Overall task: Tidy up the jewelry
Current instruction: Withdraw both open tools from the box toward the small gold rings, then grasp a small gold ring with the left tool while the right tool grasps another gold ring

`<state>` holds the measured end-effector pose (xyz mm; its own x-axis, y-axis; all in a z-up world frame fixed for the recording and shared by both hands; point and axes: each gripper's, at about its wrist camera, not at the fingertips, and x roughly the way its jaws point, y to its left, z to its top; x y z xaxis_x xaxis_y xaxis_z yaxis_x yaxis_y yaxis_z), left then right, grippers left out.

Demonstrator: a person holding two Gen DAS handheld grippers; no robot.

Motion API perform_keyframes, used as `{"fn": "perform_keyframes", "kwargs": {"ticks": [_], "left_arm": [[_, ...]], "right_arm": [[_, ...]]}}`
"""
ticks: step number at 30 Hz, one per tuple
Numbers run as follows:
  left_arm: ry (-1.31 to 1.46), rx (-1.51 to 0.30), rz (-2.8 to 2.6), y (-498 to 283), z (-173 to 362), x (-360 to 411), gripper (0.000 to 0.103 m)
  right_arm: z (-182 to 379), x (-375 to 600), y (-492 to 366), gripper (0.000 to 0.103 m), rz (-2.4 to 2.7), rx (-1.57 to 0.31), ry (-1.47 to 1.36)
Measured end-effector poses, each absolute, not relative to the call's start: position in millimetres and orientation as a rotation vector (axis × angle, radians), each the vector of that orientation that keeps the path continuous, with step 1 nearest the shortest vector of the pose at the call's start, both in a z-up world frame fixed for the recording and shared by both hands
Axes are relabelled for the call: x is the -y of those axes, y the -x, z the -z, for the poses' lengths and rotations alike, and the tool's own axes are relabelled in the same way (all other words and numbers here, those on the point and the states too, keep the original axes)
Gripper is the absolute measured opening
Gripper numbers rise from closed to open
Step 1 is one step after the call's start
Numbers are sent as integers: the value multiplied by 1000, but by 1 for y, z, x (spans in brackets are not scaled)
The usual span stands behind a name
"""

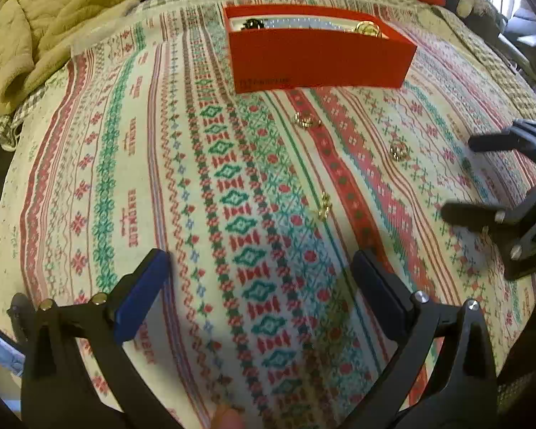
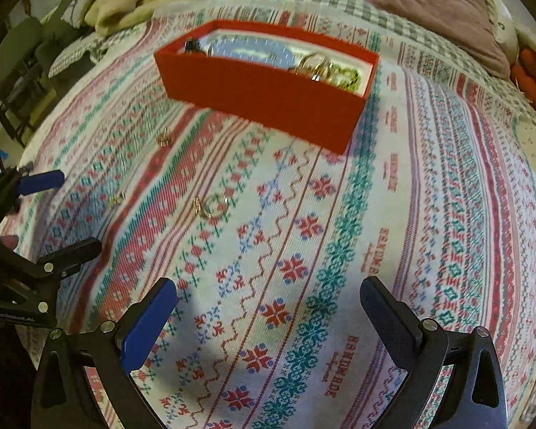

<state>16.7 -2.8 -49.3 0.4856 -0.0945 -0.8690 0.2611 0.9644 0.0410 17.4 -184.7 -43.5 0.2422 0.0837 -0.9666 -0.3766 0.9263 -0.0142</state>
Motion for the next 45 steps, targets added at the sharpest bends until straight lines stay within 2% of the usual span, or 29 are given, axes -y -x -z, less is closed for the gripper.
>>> {"fn": "perform_keyframes", "kwargs": {"ticks": [7, 17, 26, 28, 30, 32, 43, 45], "left_arm": [[-176, -972, 229, -19, 57, 4, 103], [-165, -1018, 261, -28, 54, 8, 102], [-171, -1000, 326, -27, 49, 15, 79], [-164, -997, 342, -27, 47, 16, 71], [-162, -998, 374, -26, 46, 19, 59], [-175, -997, 395, -25, 46, 23, 53], [-173, -1011, 419, -28, 46, 25, 30], [-171, -1013, 414, -27, 45, 24, 20]], "right_arm": [[57, 183, -9, 103, -329, -1241, 263], [61, 180, -7, 103, -342, -1229, 272], [58, 179, -15, 103, -361, -1217, 282], [58, 176, -16, 103, -368, -1219, 288], [58, 174, -19, 103, -371, -1221, 291], [59, 172, -21, 103, -373, -1223, 294], [61, 169, -25, 103, -379, -1222, 297], [61, 170, -24, 103, -379, -1221, 296]]}}
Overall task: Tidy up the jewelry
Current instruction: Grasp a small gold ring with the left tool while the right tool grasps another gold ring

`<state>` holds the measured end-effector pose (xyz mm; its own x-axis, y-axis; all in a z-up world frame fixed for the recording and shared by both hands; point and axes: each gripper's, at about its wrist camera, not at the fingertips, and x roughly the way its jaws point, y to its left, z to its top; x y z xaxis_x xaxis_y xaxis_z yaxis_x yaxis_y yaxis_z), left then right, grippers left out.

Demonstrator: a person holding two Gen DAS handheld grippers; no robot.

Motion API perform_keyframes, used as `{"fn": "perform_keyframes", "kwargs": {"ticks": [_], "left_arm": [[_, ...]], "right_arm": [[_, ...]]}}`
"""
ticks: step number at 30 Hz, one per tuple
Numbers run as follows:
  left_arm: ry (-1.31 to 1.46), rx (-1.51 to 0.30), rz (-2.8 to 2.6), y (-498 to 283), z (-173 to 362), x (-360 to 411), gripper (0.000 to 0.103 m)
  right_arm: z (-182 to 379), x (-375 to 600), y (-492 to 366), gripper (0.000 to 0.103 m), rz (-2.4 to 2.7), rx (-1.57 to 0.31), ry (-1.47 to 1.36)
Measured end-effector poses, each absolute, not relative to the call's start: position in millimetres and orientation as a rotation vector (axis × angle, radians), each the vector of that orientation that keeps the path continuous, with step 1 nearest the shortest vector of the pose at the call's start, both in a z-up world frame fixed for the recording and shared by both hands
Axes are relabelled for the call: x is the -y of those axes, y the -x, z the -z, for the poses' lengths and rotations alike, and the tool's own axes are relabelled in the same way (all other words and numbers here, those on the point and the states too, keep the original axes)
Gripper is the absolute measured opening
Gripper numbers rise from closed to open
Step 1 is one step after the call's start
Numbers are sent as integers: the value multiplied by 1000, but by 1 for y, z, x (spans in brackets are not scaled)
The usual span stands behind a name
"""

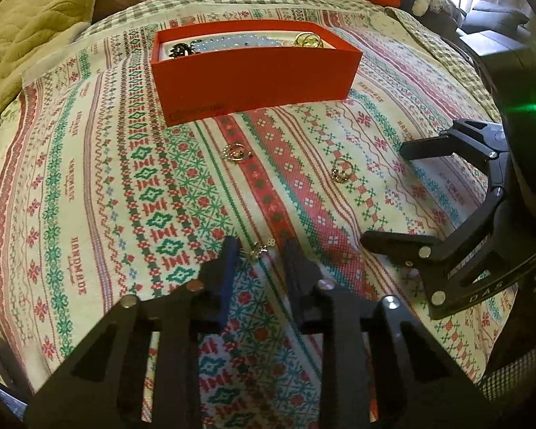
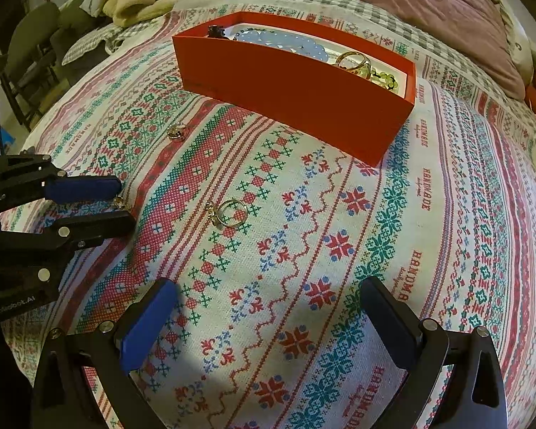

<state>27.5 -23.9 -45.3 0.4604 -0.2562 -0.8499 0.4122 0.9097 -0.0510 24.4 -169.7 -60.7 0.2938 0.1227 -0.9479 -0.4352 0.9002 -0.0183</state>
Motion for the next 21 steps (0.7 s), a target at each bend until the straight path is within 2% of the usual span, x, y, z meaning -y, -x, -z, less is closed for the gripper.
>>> {"fn": "perform_keyframes", "kwargs": {"ticks": [2, 12, 16, 20, 21], "left_arm": [[-154, -1018, 409, -29, 45, 22, 15], [-148, -1006, 380, -29, 41, 16, 12], [-143, -1007, 366, -31, 40, 14, 12], [-139, -1014, 358, -34, 40, 13, 12], [-140, -1015, 357, -35, 40, 14, 12]], "right_arm": [[60, 171, -24, 103, -379, -1220, 296], [61, 158, -33, 102, -400, -1227, 285], [59, 149, -39, 90, -425, -1213, 288], [55, 138, -45, 68, -443, -1201, 286], [55, 134, -46, 66, -443, -1200, 285]]}}
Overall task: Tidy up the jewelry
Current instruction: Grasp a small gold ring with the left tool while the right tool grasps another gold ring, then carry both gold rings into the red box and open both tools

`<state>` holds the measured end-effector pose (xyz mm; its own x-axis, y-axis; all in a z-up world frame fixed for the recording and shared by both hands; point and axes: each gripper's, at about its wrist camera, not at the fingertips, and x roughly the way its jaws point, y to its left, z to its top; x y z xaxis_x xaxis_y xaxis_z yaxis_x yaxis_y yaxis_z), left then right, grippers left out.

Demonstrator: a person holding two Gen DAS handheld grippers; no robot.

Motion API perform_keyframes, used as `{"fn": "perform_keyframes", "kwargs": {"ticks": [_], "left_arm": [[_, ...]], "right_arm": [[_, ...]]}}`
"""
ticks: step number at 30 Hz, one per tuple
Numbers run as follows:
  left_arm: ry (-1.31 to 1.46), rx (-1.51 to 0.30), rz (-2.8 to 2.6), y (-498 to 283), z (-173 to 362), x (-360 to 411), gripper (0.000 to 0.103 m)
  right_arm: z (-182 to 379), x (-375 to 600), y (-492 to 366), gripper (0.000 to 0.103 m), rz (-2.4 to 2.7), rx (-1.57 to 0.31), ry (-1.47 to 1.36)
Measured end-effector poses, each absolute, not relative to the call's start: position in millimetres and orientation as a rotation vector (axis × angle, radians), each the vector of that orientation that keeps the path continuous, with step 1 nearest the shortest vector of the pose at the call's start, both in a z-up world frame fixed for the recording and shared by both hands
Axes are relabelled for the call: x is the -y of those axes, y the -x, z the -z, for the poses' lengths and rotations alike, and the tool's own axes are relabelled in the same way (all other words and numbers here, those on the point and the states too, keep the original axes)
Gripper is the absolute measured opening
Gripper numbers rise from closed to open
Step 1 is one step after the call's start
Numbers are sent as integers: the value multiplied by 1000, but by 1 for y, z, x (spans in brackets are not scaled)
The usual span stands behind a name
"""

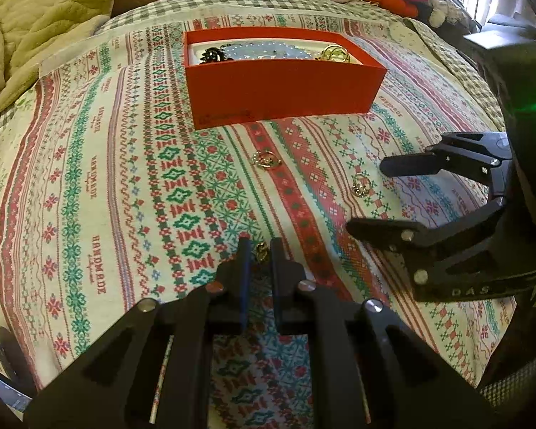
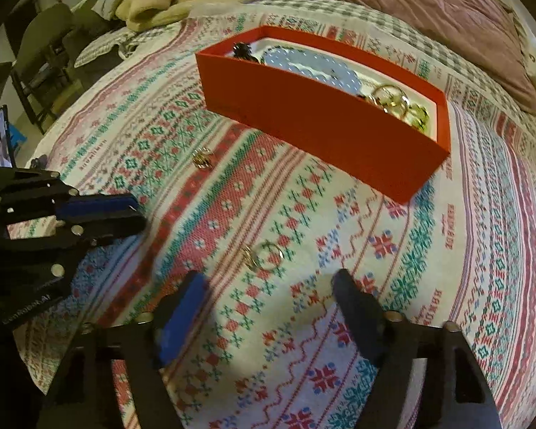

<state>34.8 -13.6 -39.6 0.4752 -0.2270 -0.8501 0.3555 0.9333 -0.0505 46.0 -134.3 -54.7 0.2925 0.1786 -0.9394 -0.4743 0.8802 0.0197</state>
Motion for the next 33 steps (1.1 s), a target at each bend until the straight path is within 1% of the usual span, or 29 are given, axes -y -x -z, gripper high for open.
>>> {"fn": "perform_keyframes", "kwargs": {"ticks": [3, 5, 6, 8, 9, 11, 24, 33], "left_arm": [[-144, -1016, 356, -35, 40, 14, 12], [-147, -1017, 354, -36, 40, 14, 12], [-149, -1017, 352, -36, 40, 15, 12], [-148, -1018, 346, -37, 40, 14, 12], [-147, -1019, 345, -38, 40, 13, 12], [-144, -1021, 338, -40, 40, 12, 12], [-116, -1020, 315, -43, 32, 6, 12], [-90, -1014, 315, -49, 17, 7, 12]], "right_arm": [[54, 129, -52, 57, -446, -1204, 278], [54, 126, -55, 47, -446, -1204, 275], [54, 131, -54, 45, -447, -1202, 272], [52, 134, -53, 33, -446, -1200, 267], [52, 136, -51, 31, -448, -1199, 263], [51, 137, -52, 20, -452, -1196, 271], [41, 139, -49, 20, -438, -1202, 256], [21, 141, -48, 20, -439, -1194, 222]]}}
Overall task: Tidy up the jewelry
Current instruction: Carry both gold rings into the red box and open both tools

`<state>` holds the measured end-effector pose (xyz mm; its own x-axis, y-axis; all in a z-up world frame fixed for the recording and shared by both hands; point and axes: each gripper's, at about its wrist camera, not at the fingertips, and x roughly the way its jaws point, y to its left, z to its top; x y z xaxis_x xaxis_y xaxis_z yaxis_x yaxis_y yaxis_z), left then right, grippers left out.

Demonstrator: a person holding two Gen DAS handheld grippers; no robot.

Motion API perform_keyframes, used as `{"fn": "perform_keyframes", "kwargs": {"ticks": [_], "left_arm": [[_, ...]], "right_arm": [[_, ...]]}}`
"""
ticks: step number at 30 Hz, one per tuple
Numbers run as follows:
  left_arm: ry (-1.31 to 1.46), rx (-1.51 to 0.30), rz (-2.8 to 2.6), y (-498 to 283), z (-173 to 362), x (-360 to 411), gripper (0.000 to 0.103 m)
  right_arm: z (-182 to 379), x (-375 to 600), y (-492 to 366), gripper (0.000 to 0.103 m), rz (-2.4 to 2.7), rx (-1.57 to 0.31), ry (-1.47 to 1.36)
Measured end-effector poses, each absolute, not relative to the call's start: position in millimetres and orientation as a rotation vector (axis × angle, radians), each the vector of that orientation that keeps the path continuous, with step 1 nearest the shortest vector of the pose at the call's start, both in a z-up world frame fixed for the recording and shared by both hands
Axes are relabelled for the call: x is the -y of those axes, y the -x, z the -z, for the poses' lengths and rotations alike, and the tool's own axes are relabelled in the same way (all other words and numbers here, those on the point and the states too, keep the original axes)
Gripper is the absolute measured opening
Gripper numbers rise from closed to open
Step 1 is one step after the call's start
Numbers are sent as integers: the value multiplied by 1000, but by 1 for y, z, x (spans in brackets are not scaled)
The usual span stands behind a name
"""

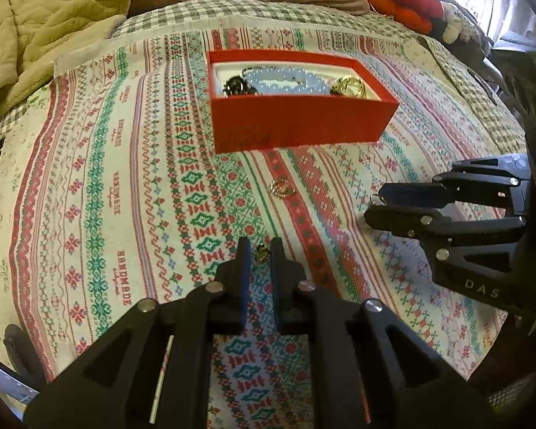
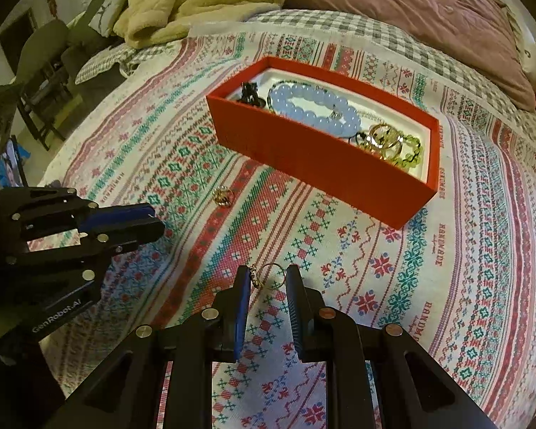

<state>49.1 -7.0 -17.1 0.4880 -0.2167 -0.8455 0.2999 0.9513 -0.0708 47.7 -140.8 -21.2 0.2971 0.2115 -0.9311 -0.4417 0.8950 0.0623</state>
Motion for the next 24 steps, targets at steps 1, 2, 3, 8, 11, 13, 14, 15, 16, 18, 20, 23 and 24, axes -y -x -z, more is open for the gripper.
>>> {"fn": "perform_keyframes", "kwargs": {"ticks": [1, 2, 3, 8, 11, 13, 14, 15, 16, 18, 20, 23, 24], "left_arm": [[-86, -1011, 314, -50, 15, 7, 12], [-81, -1007, 314, -50, 12, 7, 12], [-75, -1003, 314, -51, 9, 6, 12], [-50, -977, 315, -56, -6, 7, 12], [-32, -958, 318, -61, -17, 8, 12], [-15, -945, 317, -65, -23, 8, 12], [-7, -939, 315, -68, -25, 9, 12], [1, -934, 313, -71, -27, 9, 12], [5, -929, 312, -73, -29, 9, 12], [16, -918, 303, -79, -33, 10, 12], [31, -913, 297, -85, -35, 11, 12], [59, -901, 288, -96, -37, 12, 12], [63, -894, 287, -99, -38, 13, 12]], "right_arm": [[18, 142, -48, 20, -438, -1192, 213], [16, 142, -48, 20, -438, -1191, 208], [12, 143, -49, 20, -436, -1188, 201], [-3, 148, -53, 20, -419, -1180, 164], [-16, 152, -57, 20, -410, -1164, 142], [-24, 156, -63, 20, -401, -1152, 118], [-27, 158, -65, 20, -398, -1148, 109], [-31, 160, -68, 20, -392, -1142, 99], [-34, 162, -71, 20, -386, -1134, 88], [-40, 165, -77, 20, -376, -1125, 68], [-44, 169, -83, 20, -365, -1118, 44], [-47, 174, -94, 20, -346, -1114, 11], [-47, 175, -97, 20, -339, -1113, 0]]}}
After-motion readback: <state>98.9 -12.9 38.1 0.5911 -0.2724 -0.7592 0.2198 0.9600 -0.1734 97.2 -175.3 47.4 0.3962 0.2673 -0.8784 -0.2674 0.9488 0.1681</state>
